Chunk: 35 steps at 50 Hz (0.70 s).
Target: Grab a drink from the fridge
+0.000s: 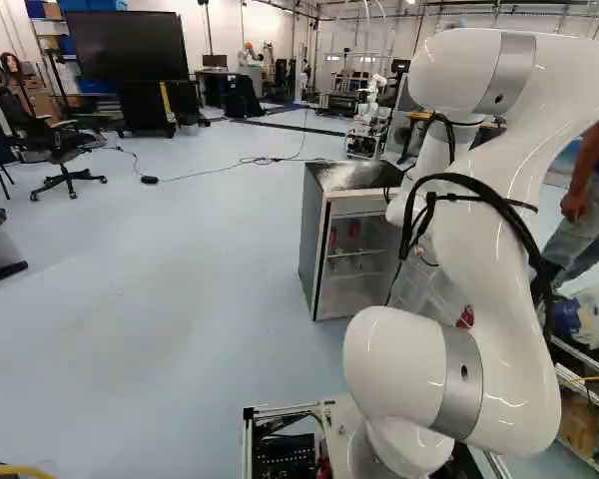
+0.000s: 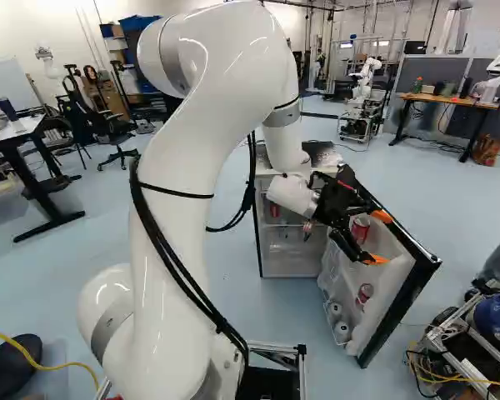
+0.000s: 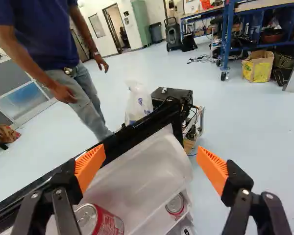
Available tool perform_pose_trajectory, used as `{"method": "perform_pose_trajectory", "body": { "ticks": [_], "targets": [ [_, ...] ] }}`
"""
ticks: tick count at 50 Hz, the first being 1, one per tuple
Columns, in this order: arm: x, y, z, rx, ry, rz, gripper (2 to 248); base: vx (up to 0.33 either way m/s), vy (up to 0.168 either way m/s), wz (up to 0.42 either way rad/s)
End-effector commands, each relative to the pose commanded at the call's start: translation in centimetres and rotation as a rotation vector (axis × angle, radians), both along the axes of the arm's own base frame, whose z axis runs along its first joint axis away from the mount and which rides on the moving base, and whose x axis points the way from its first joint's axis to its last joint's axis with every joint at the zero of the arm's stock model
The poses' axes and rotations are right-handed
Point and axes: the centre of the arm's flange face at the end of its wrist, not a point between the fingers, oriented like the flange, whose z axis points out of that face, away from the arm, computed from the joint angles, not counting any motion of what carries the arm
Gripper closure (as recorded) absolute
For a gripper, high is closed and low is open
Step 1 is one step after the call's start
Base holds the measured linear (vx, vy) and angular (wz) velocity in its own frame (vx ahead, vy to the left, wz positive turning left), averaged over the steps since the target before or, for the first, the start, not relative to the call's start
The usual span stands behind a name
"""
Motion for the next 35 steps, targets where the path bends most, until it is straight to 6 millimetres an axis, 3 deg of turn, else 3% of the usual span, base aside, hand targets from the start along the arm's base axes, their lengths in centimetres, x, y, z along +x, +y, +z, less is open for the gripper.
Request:
{"method": "perform_pose_trajectory", "body": {
  "ticks": [15, 35],
  "targets": [
    [0.1, -0.1, 0.0, -0.001, -0.001, -0.001, 3, 0.000, 0.000, 0.000],
    [-2.1, 3.1, 0.3, 0.002, 0.054, 0.125, 3, 0.000, 0.000, 0.000]
  ]
}}
